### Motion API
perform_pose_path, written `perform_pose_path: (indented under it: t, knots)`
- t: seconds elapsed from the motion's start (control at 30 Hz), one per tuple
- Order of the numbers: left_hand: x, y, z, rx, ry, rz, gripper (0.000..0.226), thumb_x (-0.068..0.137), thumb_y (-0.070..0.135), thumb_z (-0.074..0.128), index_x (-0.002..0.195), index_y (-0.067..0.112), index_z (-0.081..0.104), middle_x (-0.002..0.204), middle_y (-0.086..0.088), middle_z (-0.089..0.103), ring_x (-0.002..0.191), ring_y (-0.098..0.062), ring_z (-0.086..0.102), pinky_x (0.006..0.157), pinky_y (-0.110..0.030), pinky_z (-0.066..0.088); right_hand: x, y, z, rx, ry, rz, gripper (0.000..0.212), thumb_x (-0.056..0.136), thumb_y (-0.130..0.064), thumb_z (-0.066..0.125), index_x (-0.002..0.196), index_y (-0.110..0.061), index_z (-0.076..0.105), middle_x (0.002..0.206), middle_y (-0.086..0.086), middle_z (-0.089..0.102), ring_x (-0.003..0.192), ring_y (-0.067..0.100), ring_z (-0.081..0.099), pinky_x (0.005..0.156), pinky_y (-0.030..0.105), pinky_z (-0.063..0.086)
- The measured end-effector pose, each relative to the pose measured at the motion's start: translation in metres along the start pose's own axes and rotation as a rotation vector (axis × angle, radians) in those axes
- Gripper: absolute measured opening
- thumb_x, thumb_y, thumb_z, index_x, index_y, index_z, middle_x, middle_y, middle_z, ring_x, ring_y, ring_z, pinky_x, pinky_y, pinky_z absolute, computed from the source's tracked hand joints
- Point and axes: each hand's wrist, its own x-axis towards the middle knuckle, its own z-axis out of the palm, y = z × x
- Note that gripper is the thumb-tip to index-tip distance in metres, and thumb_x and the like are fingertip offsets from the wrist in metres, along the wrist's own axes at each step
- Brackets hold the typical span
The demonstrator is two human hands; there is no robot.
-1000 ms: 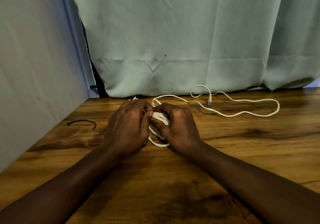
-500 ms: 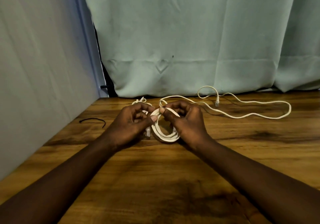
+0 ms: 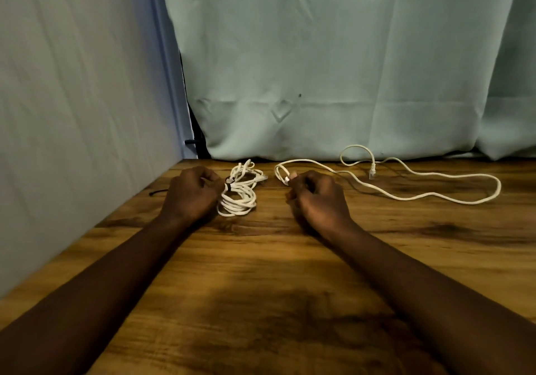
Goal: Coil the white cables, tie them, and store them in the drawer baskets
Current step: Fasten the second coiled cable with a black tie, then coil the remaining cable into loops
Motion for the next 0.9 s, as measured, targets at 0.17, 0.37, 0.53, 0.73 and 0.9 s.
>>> perform_pose_path:
  t: [0.17, 0.37, 0.53, 0.73, 0.9]
  knots:
    - [-0.006, 0.004, 0.001, 0.43, 0.027, 0.07, 0.051, 0.087, 0.076, 0.047, 0.088, 0.03, 0.07, 0.082, 0.008, 0.074, 0.085, -0.02, 0.069, 0.08, -0.04, 0.057, 0.006, 0.0, -0.008, -0.193, 0.042, -0.041, 0.019, 0.098, -0.035, 0.063, 0.094, -0.023, 0.078, 0.085, -0.004, 0.075, 0.078, 0.02, 0.07, 0.073, 0.042, 0.058]
    - [-0.013, 0.047, 0.006, 0.551, 0.139, 0.57, 0.033, 0.094, 0.029, 0.065, 0.126, 0.02, 0.063, 0.124, -0.011, 0.061, 0.112, -0.033, 0.06, 0.089, -0.046, 0.048, 0.016, 0.009, -0.018, -0.173, 0.127, 0.072, 0.021, 0.087, -0.036, 0.059, 0.09, -0.024, 0.076, 0.089, -0.002, 0.077, 0.081, 0.025, 0.073, 0.076, 0.046, 0.061]
    - [0.004, 0.095, 0.056, 0.77, -0.122, 0.56, 0.06, 0.091, 0.029, 0.072, 0.145, 0.031, 0.047, 0.139, -0.008, 0.053, 0.12, -0.032, 0.06, 0.084, -0.041, 0.05, 0.033, 0.034, -0.015, -0.028, 0.092, 0.103, 0.025, 0.076, -0.041, 0.055, 0.081, -0.026, 0.074, 0.079, 0.001, 0.077, 0.076, 0.032, 0.075, 0.073, 0.059, 0.062]
    - [0.025, 0.099, 0.085, 0.713, -0.275, 0.422, 0.04, 0.085, 0.026, 0.075, 0.125, 0.028, 0.071, 0.123, -0.011, 0.07, 0.114, -0.032, 0.065, 0.086, -0.035, 0.048, 0.028, 0.024, -0.018, -0.041, 0.068, 0.087, 0.012, 0.092, -0.024, 0.063, 0.088, -0.022, 0.075, 0.085, 0.0, 0.076, 0.082, 0.026, 0.073, 0.079, 0.047, 0.062]
    - [-0.005, 0.087, 0.073, -0.233, -0.184, 0.176, 0.021, 0.089, 0.006, 0.071, 0.099, 0.022, 0.082, 0.09, 0.004, 0.079, 0.081, -0.01, 0.074, 0.077, -0.028, 0.058, 0.024, 0.022, -0.017, 0.059, 0.086, 0.13, 0.026, 0.087, -0.042, 0.056, 0.095, -0.022, 0.07, 0.089, 0.003, 0.076, 0.085, 0.028, 0.073, 0.079, 0.042, 0.06]
